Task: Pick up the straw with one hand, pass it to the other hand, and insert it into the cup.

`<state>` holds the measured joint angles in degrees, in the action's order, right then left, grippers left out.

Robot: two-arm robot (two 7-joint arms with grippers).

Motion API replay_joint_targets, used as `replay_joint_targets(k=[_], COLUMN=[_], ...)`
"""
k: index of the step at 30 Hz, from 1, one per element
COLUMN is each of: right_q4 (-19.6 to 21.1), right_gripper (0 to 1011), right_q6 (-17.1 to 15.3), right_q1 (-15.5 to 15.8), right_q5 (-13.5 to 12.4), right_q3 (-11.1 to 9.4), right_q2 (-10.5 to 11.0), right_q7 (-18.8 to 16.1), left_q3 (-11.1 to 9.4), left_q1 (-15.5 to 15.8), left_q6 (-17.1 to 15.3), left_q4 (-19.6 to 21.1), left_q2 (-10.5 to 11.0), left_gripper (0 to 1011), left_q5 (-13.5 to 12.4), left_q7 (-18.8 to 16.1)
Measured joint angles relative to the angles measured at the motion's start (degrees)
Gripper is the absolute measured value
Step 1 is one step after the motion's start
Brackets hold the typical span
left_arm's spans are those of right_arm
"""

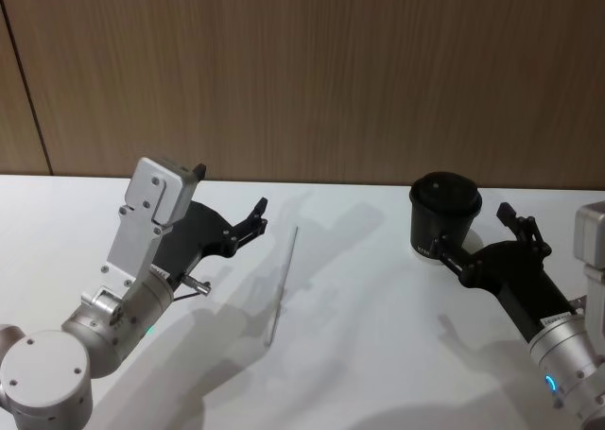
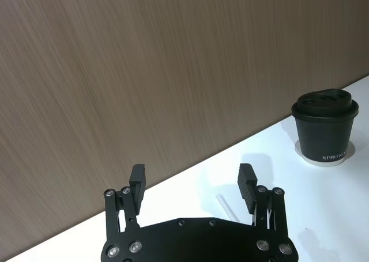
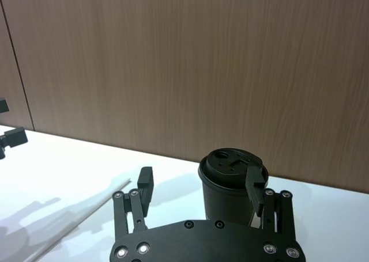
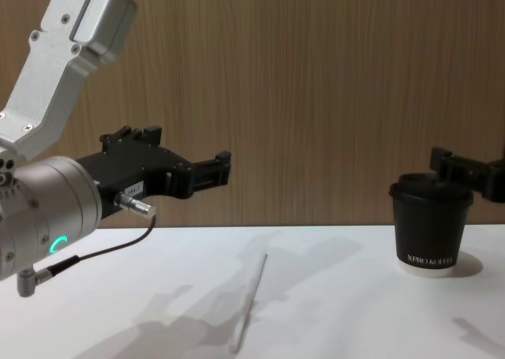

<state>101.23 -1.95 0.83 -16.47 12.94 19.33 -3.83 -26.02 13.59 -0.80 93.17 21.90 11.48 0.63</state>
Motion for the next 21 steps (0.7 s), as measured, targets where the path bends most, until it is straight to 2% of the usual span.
replay_joint_targets(k=[21], right_q4=[0.0], right_gripper=[1001], right_q6=[0.0], right_q1=[0.0], right_q5=[0.0], right_q3=[0.0], right_q2=[0.0], right_q7=[0.0], left_q3=[0.0], left_q1=[0.0], left_q6=[0.0], left_q4=[0.0], left_q2=[0.0], left_gripper=[1003], left_q5=[0.0], left_q7=[0.0])
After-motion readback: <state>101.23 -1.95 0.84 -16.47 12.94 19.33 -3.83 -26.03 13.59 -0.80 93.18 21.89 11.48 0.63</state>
